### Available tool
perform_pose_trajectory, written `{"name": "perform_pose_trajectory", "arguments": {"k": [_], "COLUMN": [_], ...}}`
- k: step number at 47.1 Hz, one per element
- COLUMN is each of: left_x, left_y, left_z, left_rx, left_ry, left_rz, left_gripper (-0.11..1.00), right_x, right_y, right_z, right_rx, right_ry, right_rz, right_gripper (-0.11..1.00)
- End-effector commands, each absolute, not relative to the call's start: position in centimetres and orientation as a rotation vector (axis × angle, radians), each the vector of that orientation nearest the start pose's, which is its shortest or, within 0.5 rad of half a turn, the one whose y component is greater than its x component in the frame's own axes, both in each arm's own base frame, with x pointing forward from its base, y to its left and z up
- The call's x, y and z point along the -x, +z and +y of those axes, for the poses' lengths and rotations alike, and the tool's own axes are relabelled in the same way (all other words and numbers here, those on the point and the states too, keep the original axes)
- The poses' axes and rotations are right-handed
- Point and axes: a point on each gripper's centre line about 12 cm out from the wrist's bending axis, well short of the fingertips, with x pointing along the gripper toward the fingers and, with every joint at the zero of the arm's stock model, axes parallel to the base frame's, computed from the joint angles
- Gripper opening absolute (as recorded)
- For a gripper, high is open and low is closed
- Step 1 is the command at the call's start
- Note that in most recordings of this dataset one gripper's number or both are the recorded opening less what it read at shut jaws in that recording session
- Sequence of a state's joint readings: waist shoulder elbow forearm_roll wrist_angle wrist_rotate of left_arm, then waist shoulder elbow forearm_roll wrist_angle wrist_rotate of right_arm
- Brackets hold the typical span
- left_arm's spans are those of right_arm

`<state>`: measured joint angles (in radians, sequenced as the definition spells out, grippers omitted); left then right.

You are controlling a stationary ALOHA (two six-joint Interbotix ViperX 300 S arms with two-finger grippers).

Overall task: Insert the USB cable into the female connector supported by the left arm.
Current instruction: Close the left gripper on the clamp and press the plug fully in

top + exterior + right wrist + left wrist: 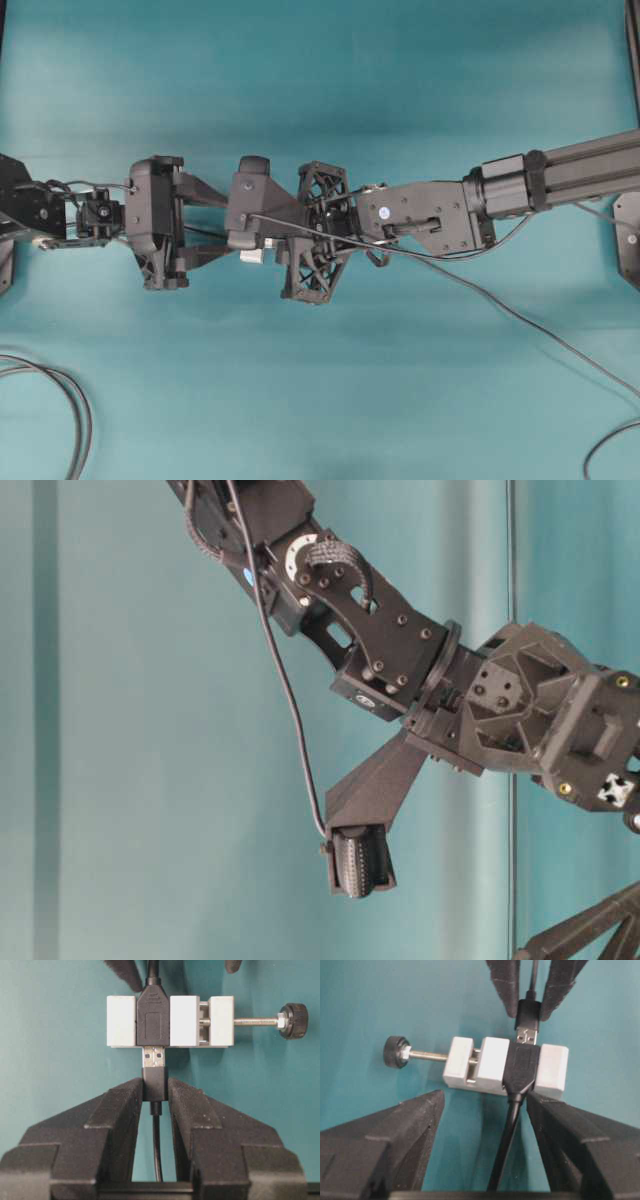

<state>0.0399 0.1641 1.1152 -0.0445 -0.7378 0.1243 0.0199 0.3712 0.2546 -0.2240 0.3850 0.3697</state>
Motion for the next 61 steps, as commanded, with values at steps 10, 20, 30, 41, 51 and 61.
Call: {"name": "perform_pose_trajectory", "arguments": {"k": [10, 20, 30, 41, 51, 61], "left_x": [-30.5, -30.6, -30.6, -30.8, -31.4, -31.3], "left_y": [7.3, 7.4, 7.4, 6.8, 6.8, 6.7], "left_z": [1.2, 1.2, 1.2, 1.3, 1.4, 1.5], "left_rx": [-0.103, -0.104, -0.106, -0.108, -0.11, -0.107], "left_ry": [0.03, 0.03, 0.03, 0.03, 0.032, 0.036], "left_rz": [0.506, 0.502, 0.502, 0.517, 0.51, 0.521], "left_gripper": [0.77, 0.77, 0.77, 0.77, 0.77, 0.77], "right_x": [-47.9, -48.1, -48.2, -48.4, -49.1, -49.3], "right_y": [12.8, 12.7, 12.7, 12.5, 12.2, 12.6], "right_z": [-0.9, -1.0, -1.4, -1.6, -1.6, -1.3], "right_rx": [-0.111, -0.114, -0.115, -0.075, -0.064, -0.038], "right_ry": [-0.147, -0.145, -0.146, -0.141, -0.136, -0.127], "right_rz": [0.925, 0.912, 0.897, 0.895, 0.894, 0.897], "right_gripper": [0.21, 0.21, 0.21, 0.21, 0.21, 0.21]}}
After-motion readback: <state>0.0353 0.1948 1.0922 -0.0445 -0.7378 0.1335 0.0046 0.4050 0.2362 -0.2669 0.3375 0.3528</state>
